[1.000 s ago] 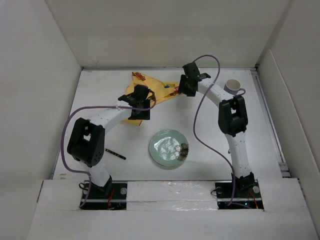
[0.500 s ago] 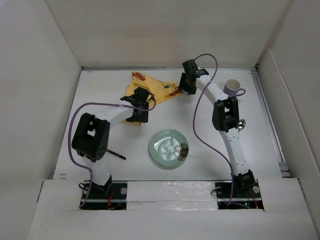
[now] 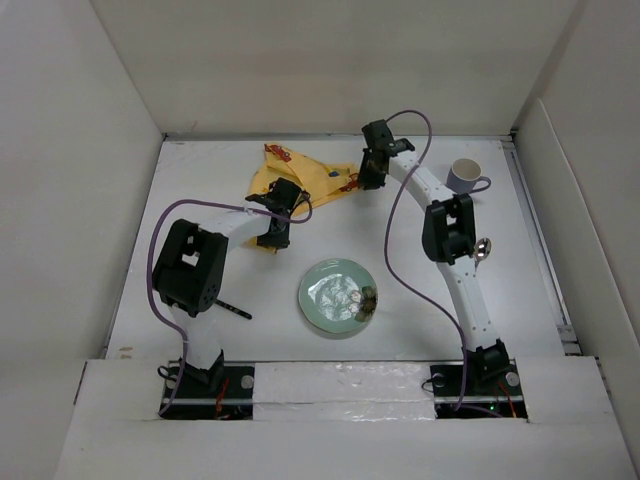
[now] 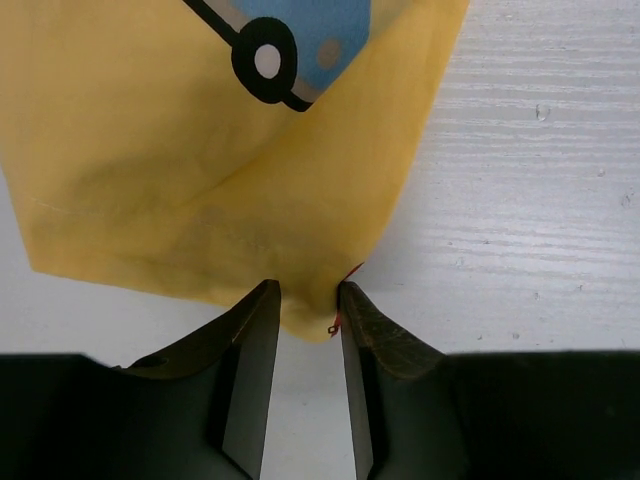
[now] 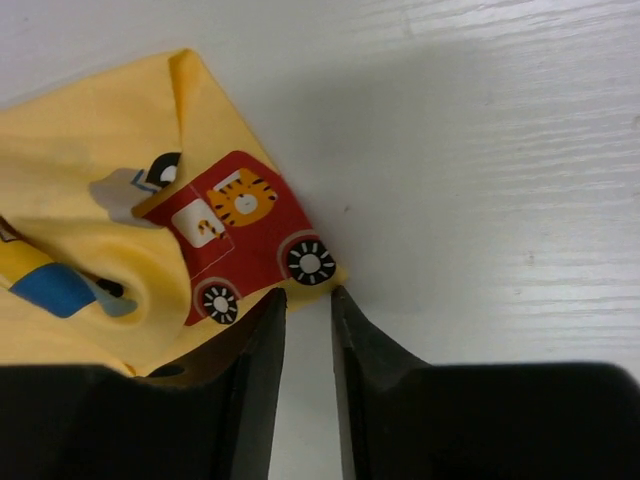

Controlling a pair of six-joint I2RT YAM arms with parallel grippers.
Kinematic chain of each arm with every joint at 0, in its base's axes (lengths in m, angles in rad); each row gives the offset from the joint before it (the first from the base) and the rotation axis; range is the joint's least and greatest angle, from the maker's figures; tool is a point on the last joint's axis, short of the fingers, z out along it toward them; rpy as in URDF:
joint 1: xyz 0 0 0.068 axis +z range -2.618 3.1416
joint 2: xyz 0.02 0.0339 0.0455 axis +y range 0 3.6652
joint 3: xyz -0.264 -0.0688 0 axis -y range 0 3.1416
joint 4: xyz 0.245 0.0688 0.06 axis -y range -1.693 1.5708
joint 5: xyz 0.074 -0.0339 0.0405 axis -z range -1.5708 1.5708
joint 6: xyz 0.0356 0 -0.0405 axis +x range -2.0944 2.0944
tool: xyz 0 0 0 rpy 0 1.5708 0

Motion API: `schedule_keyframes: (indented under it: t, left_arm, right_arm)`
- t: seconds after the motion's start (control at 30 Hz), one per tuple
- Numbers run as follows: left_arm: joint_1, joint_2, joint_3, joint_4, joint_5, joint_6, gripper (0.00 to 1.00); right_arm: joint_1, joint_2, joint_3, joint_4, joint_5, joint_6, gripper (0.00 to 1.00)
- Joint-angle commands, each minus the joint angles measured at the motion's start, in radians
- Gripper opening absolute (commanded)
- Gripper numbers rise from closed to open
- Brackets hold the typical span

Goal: Set the dinner table for one person

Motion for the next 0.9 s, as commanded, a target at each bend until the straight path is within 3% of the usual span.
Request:
schedule_keyframes:
  t: [0.0, 0.17, 0.23, 0.4, 0.5, 0.57, 0.63, 0.77, 0.87]
  left_arm:
    - [-0.001, 0.001, -0.010, 0.002, -0.030, 0.022, 0.27]
    - [-0.001, -0.002, -0.022, 0.004, -0.034, 0.032, 0.00]
    - [0.023, -0.028, -0.020, 0.009, -0.017, 0.030, 0.00]
    - [0.086, -0.126, 0.032, 0.012, 0.036, 0.024, 0.00]
    - [0.165, -0.221, 0.113, 0.004, 0.148, 0.004, 0.00]
    - [0.283, -0.314, 0.199, 0.010, 0.304, -0.035, 0.00]
    - [0.311, -0.348, 0.245, 0.009, 0.364, -0.045, 0.00]
    - [0.489, -0.418, 0.331, 0.050, 0.541, -0.120, 0.00]
    - [0.557, -0.450, 0.374, 0.094, 0.645, -0.198, 0.00]
  right_arm:
    - [0.011, 0.029, -0.005, 0.032, -0.051, 0.024, 0.28]
    - [0.001, -0.032, -0.091, 0.135, -0.068, 0.058, 0.07]
    - [-0.009, -0.081, -0.138, 0.171, -0.068, 0.062, 0.00]
    - [-0.009, -0.232, -0.261, 0.260, -0.052, 0.038, 0.00]
    - [-0.018, -0.360, -0.348, 0.267, -0.039, 0.019, 0.00]
    - [-0.028, -0.487, -0.439, 0.279, -0.030, -0.016, 0.00]
    - [-0.038, -0.580, -0.507, 0.291, -0.035, -0.022, 0.00]
    - [-0.079, -0.807, -0.631, 0.276, -0.067, -0.050, 0.00]
    - [-0.105, -0.963, -0.694, 0.247, -0.174, -0.044, 0.00]
